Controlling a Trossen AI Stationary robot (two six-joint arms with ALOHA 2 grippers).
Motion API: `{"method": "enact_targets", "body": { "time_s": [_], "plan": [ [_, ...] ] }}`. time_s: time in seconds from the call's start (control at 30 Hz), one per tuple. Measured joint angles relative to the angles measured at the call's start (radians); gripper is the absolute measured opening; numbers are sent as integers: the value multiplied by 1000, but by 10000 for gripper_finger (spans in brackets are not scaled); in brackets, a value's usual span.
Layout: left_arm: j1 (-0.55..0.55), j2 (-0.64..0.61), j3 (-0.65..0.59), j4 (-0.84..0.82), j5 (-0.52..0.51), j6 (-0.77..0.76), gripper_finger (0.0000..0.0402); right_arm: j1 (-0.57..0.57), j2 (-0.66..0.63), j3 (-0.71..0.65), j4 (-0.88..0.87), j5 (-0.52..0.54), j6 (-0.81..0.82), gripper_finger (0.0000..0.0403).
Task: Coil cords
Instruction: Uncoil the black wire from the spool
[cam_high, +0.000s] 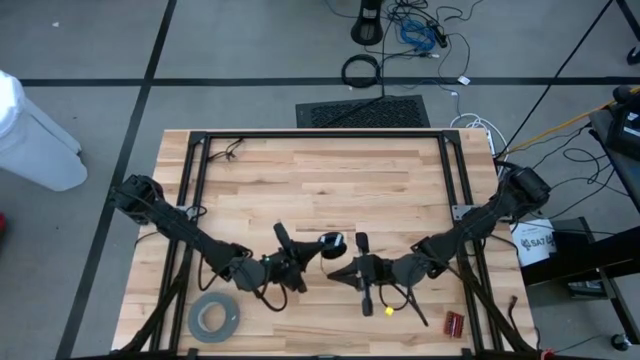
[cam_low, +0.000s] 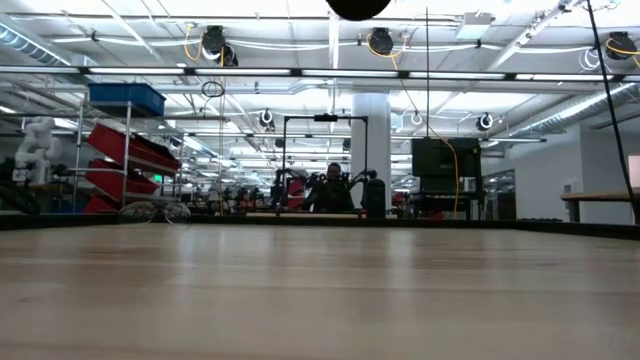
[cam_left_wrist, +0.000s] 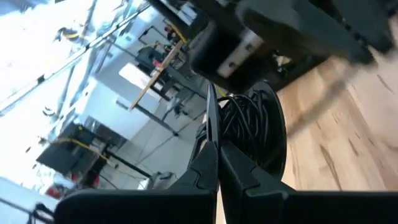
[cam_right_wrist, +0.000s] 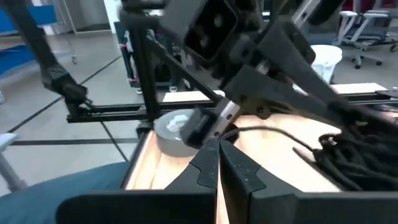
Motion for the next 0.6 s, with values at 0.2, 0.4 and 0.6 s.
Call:
{"method": "enact_targets", "body": {
  "time_s": [0.2,0.4,0.6],
  "plan": [
    [16,0,29,4,-41,-74,1,-24,38,0,47,20,-25,0],
    [11,0,50,4,-41,-119,1,-38,65,0,34,59,-38,0],
    [-35,0,65,20,-41,-115,1,-36,67,0,-21,90,-44,0]
  ]
}}
